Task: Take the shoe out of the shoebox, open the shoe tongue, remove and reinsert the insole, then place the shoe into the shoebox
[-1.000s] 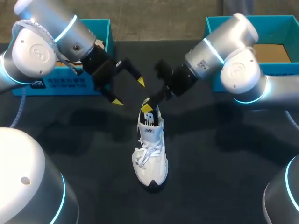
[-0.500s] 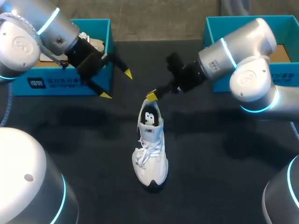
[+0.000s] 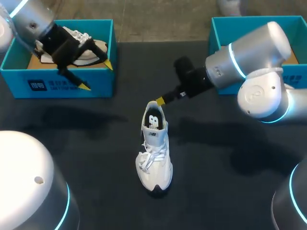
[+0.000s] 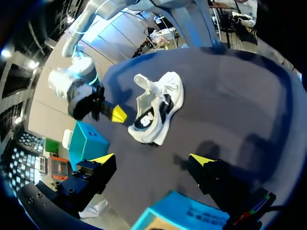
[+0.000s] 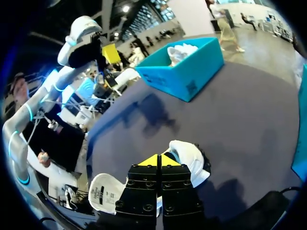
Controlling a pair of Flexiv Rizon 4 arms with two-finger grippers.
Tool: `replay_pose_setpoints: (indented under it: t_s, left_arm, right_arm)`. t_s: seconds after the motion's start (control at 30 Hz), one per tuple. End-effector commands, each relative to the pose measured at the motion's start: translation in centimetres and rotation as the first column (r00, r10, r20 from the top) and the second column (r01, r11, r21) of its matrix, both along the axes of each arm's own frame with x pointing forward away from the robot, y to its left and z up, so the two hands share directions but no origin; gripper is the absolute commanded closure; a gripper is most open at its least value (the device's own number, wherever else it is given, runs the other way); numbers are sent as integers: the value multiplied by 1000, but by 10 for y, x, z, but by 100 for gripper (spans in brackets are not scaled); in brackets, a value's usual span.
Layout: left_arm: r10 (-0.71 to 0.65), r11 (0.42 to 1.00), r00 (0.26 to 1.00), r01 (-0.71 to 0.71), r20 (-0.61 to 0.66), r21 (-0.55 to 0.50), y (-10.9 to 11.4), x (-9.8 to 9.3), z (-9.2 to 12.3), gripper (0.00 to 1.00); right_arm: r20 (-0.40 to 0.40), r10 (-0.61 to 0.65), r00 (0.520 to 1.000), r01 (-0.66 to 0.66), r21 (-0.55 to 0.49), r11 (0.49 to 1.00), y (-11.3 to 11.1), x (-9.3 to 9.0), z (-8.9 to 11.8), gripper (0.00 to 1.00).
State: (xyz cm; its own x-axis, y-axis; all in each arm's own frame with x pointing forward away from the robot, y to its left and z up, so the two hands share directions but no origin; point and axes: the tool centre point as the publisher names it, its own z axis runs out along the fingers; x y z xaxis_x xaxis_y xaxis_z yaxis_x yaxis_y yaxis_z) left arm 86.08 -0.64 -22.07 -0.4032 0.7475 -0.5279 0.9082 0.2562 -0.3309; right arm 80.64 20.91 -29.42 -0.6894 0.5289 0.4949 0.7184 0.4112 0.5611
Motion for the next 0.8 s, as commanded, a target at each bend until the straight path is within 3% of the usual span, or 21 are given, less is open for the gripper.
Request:
replay_pose_setpoints:
  t_s: [0.03,0.13,0.73,0.8]
  left_arm:
    - [10,1000,1000,-10,1,14,16,4,11,0]
    - [29,999,1000,-29,8,26,25,8,14,0]
    - [134,988,990,-137,46,71,75,23,45,0]
    - [142,987,989,-144,47,64,80,26,50,0]
  right_arm:
    - [34,-92,995,97,-188,977,5,0,14,100]
    - [25,-108,994,111,-244,963,4,-1,17,100]
    - [25,-108,994,111,-244,963,4,-1,17,100]
    - [19,-152,988,148,-360,921,10,4,17,100]
